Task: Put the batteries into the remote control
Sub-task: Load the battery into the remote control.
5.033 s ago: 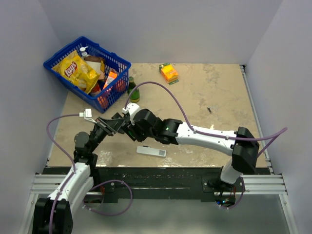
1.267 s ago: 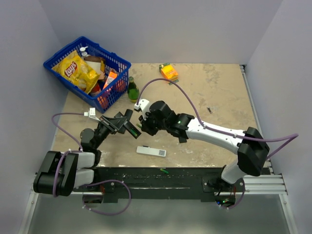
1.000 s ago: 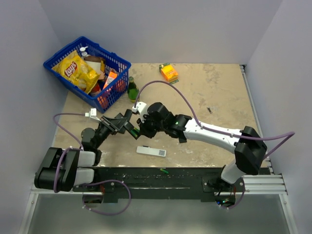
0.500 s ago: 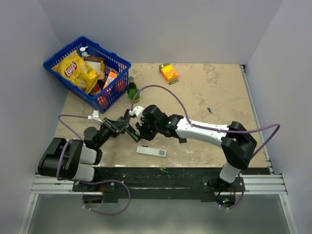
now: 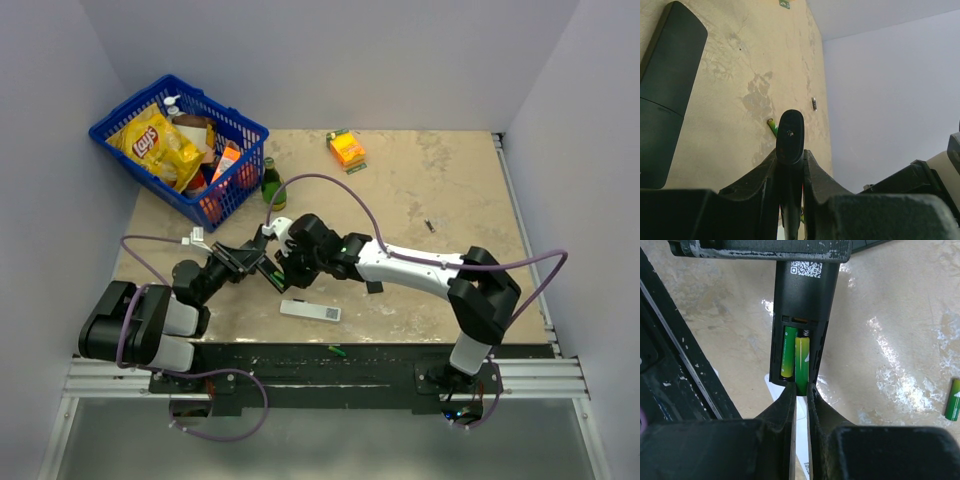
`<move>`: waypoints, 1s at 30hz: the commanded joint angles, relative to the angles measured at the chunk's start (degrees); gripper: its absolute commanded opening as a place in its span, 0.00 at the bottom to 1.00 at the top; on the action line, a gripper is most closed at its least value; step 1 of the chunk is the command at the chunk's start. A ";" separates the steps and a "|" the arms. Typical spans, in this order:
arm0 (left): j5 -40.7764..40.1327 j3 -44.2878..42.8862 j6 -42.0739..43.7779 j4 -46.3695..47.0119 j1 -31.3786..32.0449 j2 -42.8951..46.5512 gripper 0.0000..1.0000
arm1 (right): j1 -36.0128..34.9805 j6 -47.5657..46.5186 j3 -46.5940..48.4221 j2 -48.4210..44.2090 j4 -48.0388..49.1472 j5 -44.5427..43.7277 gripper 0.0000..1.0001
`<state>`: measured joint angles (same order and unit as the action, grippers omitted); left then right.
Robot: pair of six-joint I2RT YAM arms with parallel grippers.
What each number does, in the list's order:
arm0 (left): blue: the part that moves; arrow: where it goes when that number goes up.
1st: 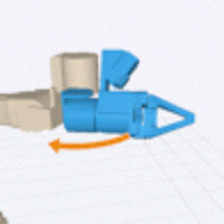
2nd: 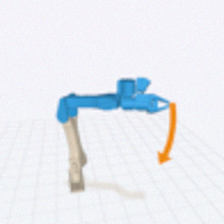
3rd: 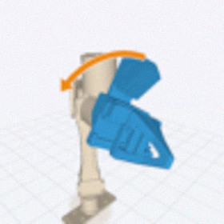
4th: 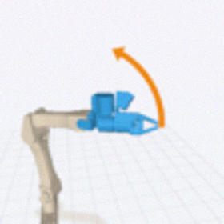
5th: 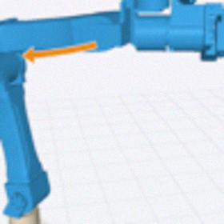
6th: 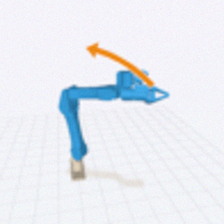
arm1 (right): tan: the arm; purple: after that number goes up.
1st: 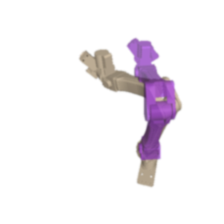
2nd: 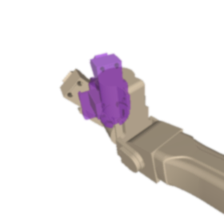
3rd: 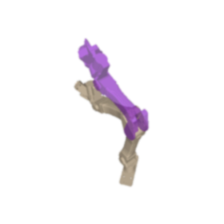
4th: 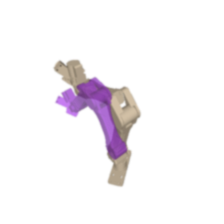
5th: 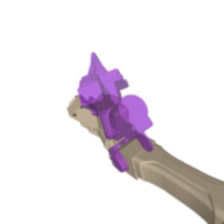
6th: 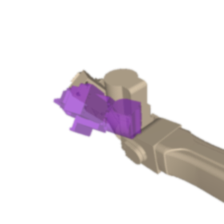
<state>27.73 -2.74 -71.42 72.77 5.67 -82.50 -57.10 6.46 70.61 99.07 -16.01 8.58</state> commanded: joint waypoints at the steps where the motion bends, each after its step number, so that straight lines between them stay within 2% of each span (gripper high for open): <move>1: 0.84 8.81 0.14 35.86 0.04 1.02 0.00 | -0.29 1.10 2.69 0.25 -0.69 0.39 0.00; 19: 0.40 9.42 0.75 35.86 0.13 4.45 0.00 | -0.29 3.30 4.71 0.87 -2.97 0.39 0.00; 30: -0.92 9.42 1.28 35.33 0.13 8.05 0.00 | -0.29 3.91 6.38 -0.63 -7.63 -3.30 0.00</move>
<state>27.44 -2.74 -70.78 72.40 5.67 -76.25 -57.10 9.61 74.22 99.81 -20.38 7.84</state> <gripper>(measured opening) 0.238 0.101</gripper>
